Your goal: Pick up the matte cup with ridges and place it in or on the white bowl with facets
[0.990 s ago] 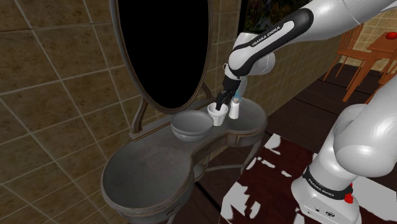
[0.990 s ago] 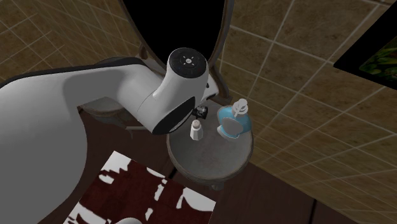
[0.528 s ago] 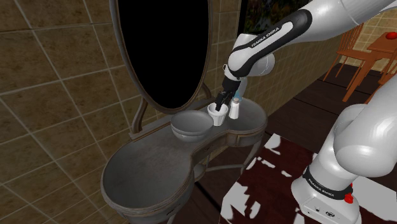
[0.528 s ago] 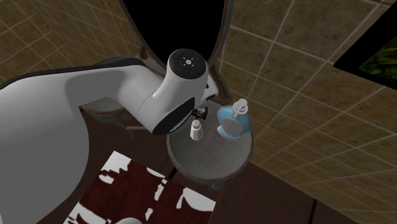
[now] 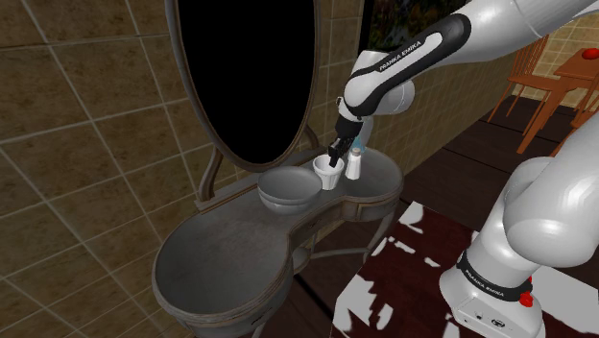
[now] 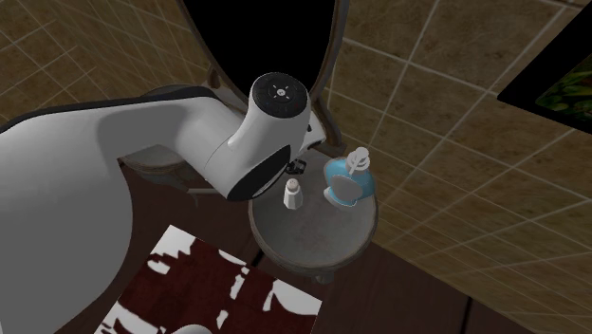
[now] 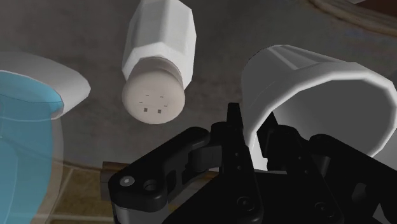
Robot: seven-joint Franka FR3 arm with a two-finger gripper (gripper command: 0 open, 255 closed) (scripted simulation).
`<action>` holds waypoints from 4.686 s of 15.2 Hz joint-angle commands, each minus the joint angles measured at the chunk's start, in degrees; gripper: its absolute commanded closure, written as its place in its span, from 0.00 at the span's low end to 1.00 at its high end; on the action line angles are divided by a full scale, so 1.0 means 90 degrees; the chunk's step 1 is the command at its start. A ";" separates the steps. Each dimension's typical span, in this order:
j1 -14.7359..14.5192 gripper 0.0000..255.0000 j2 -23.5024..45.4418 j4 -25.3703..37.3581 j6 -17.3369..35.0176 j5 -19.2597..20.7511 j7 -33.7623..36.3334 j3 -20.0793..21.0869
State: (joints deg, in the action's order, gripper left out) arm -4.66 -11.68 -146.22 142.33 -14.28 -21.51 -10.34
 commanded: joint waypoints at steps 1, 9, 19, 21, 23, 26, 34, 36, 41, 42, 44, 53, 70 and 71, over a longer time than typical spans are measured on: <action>-0.0002 1.00 0.0005 -0.0006 -0.0003 0.0000 0.0001 0.0002; 0.0086 1.00 -0.0407 0.0255 -0.0650 0.0261 0.0270 0.0056; 0.0166 1.00 -0.0846 0.0750 -0.1560 0.0491 0.0551 0.0120; 0.0176 1.00 -0.0913 0.0866 -0.1739 0.0523 0.0597 0.0131; 0.0185 1.00 -0.0974 0.0986 -0.1916 0.0552 0.0640 0.0140; 0.0196 1.00 -0.1053 0.1176 -0.2181 0.0590 0.0701 0.0154; 0.0213 1.00 -0.1195 0.1738 -0.2873 0.0664 0.0844 0.0181; 0.0156 1.00 -0.1199 0.1806 -0.2919 0.0647 0.1013 0.0296; -0.0126 1.00 -0.1084 0.2061 -0.2940 0.0552 0.1806 0.0858; -0.0181 1.00 -0.1041 0.2133 -0.2945 0.0537 0.1963 0.0967; -0.0288 1.00 -0.0935 0.2299 -0.2959 0.0516 0.2276 0.1183; -0.0476 1.00 -0.0640 0.2192 -0.2481 0.0465 0.2749 0.1564; -0.0516 1.00 -0.0341 0.1330 -0.1328 0.0344 0.2571 0.1591; -0.0516 1.00 -0.0341 0.1330 -0.1328 0.0344 0.2571 0.1591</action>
State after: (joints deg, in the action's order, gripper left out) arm -9.29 -14.77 -134.22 130.33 -11.18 1.63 3.96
